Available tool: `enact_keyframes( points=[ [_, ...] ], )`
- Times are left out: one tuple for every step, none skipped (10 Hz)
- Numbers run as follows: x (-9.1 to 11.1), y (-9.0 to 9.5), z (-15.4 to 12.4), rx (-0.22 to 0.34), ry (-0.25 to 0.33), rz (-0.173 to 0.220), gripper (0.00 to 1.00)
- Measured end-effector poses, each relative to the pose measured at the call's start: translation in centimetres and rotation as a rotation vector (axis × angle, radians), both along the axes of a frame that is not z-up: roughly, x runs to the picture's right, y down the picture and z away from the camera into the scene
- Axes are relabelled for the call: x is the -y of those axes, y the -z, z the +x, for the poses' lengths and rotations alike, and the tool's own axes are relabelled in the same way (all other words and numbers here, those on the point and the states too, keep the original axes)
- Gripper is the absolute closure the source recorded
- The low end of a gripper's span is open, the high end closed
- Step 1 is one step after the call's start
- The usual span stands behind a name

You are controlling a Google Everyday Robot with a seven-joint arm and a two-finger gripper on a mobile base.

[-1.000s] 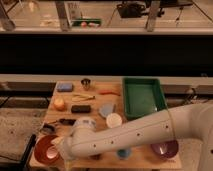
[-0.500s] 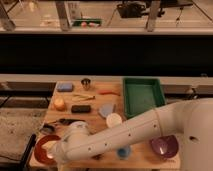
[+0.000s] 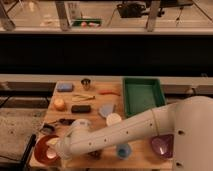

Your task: Stack bowls on top of each other

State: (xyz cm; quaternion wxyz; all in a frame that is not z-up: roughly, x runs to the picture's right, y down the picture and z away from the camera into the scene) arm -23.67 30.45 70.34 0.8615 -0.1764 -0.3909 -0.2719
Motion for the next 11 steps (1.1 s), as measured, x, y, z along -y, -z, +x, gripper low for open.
enact_keyframes(
  points=[
    [0.4, -0.3, 0.6, -0.009, -0.006, 0.011, 0.2],
    [0.9, -0.3, 1.3, -0.022, -0.017, 0.019, 0.2],
    [1.5, -0.1, 1.6, -0.029, -0.026, 0.031, 0.2],
    [1.7, 0.2, 1.7, -0.03, -0.03, 0.032, 0.2],
    [1.9, 0.5, 1.6, -0.027, -0.035, 0.031, 0.2],
    [2.0, 0.9, 1.5, -0.017, -0.039, 0.024, 0.2],
    [2.0, 1.2, 1.5, -0.007, -0.041, 0.02, 0.2],
    [1.9, 1.5, 1.3, 0.002, -0.041, 0.014, 0.2],
    [1.8, 1.7, 1.1, 0.01, -0.039, 0.012, 0.2],
    [1.5, 1.9, 0.7, 0.023, -0.035, -0.001, 0.2],
    [1.2, 1.9, 0.6, 0.028, -0.033, -0.011, 0.2]
  ],
)
